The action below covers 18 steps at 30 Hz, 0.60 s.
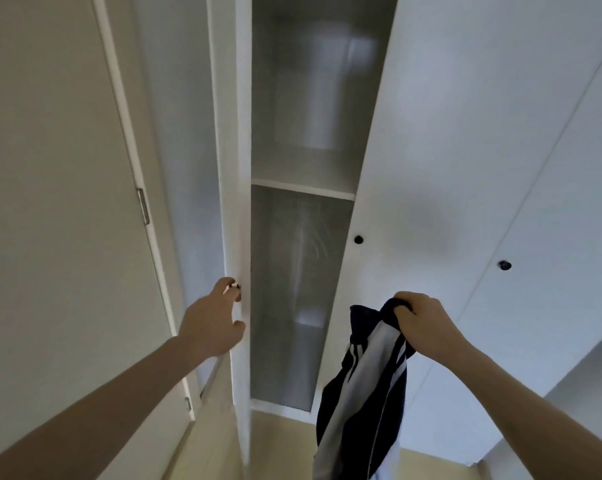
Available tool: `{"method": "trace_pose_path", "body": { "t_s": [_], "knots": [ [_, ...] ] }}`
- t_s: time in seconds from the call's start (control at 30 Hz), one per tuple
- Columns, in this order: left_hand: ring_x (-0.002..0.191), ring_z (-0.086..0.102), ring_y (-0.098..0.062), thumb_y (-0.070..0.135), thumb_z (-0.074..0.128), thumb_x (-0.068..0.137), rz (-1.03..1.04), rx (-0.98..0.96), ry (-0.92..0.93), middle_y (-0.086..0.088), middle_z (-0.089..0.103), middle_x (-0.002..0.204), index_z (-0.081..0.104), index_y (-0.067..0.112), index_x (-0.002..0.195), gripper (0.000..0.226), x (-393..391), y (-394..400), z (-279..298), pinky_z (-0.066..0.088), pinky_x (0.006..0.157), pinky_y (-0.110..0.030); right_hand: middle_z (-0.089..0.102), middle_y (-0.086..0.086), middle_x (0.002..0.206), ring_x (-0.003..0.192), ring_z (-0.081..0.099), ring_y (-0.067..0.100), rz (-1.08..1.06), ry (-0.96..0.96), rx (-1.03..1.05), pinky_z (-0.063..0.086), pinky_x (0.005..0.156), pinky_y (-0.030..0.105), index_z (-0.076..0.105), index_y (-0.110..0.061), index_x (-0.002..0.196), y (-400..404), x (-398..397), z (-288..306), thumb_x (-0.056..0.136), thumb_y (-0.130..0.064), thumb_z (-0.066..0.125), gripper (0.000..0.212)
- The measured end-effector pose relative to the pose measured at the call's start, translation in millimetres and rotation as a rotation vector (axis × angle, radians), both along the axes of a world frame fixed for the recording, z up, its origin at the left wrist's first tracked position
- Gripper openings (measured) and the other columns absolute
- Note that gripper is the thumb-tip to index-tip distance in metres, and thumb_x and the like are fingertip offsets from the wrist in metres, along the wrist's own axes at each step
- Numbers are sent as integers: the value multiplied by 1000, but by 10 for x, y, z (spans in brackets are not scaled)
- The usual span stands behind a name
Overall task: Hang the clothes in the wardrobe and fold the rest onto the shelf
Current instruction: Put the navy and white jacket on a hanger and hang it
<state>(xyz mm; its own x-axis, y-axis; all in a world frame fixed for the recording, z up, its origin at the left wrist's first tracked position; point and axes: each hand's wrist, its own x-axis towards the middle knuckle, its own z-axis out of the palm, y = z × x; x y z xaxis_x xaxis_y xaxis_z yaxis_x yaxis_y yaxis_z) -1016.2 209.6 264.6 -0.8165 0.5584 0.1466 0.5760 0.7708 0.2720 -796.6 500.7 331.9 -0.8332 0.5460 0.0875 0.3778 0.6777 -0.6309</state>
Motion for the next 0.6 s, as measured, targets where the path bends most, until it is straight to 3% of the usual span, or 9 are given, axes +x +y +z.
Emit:
{"method": "trace_pose_path", "body": {
  "t_s": [0.1,0.17,0.2,0.27,0.33,0.37,0.47,0.6],
  "knots": [
    [117,57,-24,48,59,91,66,-173,-25,6,5,168,36,16,152,73,38,-179,101,53,87,-36,70,12,73,62,65,31,27,-12,-9,47,50,25,69,-17,80,-73,-43,-26,96,-6,42,33],
    [130,47,-28,55,55,92,102,-305,-38,1,-6,170,24,11,158,85,80,-266,174,51,97,-42,69,12,71,57,62,29,53,-13,-13,47,49,25,69,-18,79,-123,-75,-25,96,-6,42,34],
    [131,47,-29,57,53,93,124,-367,-35,-2,-4,170,24,9,158,86,105,-311,229,50,98,-42,68,12,70,54,60,27,69,-13,-17,47,50,27,68,-19,78,-148,-90,-26,96,-6,42,35],
    [124,56,-27,59,51,94,148,-462,2,-5,22,165,35,13,153,77,158,-384,386,49,93,-39,68,12,69,54,58,26,93,-13,-31,48,52,31,68,-20,76,-198,-117,-33,96,-6,42,36],
    [115,63,-26,59,50,95,151,-482,58,-5,53,141,51,18,140,61,186,-407,561,48,88,-36,66,7,65,53,54,23,108,-26,-35,45,53,32,66,-25,70,-236,-133,-41,95,-6,42,39],
    [114,63,-26,60,49,95,151,-474,74,-4,60,131,56,20,133,55,183,-393,645,47,89,-36,62,3,60,52,52,19,115,-33,-38,43,52,31,63,-30,65,-251,-147,-45,94,-6,42,42],
    [118,60,-26,60,49,95,98,-404,83,-1,61,130,55,25,135,54,114,-239,852,47,94,-37,56,-1,55,49,46,14,111,-46,-46,38,50,26,58,-33,58,-277,-193,-44,93,-7,43,46],
    [122,58,-16,53,58,93,-172,-184,-71,12,60,137,54,31,142,53,-91,222,1018,45,103,-36,65,9,69,54,50,16,59,-40,-56,42,53,31,67,-21,72,-243,-222,-10,92,-10,44,33]
  ]
}}
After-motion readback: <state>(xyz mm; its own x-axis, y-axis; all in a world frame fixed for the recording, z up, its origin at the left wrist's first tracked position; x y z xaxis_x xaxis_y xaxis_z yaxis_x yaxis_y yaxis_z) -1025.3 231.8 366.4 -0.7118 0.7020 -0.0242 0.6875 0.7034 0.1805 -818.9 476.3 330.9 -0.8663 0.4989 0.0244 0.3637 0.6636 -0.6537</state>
